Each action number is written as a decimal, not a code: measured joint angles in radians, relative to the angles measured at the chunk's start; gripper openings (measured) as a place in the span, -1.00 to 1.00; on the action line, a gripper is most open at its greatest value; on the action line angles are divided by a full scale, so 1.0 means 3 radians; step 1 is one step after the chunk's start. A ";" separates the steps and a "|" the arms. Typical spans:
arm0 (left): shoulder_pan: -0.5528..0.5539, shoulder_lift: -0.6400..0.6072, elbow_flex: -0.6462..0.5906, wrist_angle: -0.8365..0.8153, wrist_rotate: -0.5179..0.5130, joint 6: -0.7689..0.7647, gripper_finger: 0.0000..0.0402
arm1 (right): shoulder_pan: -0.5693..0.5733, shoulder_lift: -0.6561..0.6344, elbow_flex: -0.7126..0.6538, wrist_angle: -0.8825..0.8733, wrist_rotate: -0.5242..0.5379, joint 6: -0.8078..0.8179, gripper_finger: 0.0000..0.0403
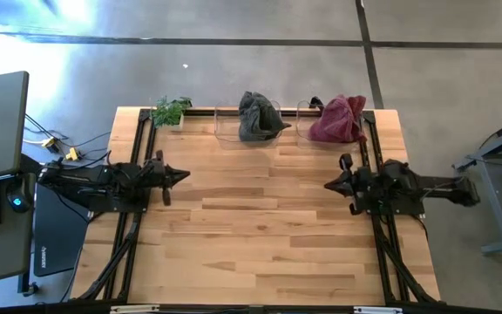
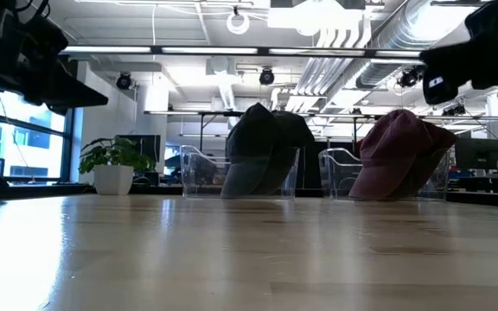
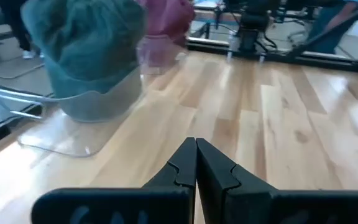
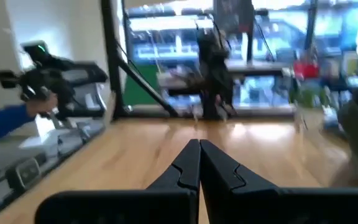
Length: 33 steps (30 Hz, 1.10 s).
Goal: Pick & Place hat
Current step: Return to Home Position
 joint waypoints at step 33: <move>0.0000 -0.0029 -0.0029 -0.0036 0.0614 0.0263 -1.00 | -0.0121 0.0017 0.0002 -0.0147 -0.0011 0.0168 -1.00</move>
